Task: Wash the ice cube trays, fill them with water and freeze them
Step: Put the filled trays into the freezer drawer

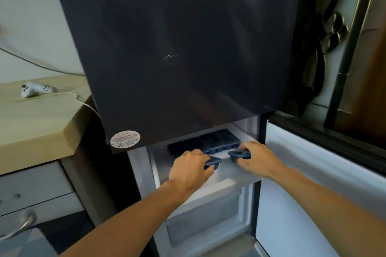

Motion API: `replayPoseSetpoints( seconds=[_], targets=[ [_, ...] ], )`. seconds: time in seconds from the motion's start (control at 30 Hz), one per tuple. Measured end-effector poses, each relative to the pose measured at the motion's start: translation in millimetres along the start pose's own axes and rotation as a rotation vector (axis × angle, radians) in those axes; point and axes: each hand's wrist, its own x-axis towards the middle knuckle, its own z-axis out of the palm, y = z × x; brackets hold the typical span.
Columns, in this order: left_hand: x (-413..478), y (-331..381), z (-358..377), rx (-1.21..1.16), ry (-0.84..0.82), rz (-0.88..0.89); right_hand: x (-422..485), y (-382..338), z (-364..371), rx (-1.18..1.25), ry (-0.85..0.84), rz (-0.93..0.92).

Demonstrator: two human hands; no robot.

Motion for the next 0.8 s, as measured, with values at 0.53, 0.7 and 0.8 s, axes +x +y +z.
replayPoseSetpoints(
  seconds=[0.53, 0.7, 0.8],
  targets=[
    [53, 29, 45, 0.152, -0.267, 0.087, 28, 17, 12, -0.321, -0.15, -0.084],
    [59, 35, 45, -0.027, -0.345, 0.014, 26, 17, 11, -0.319, -0.146, -0.099],
    [63, 43, 46, -0.081, -0.355, -0.026, 18, 22, 9, -0.27, -0.109, -0.101]
  ],
)
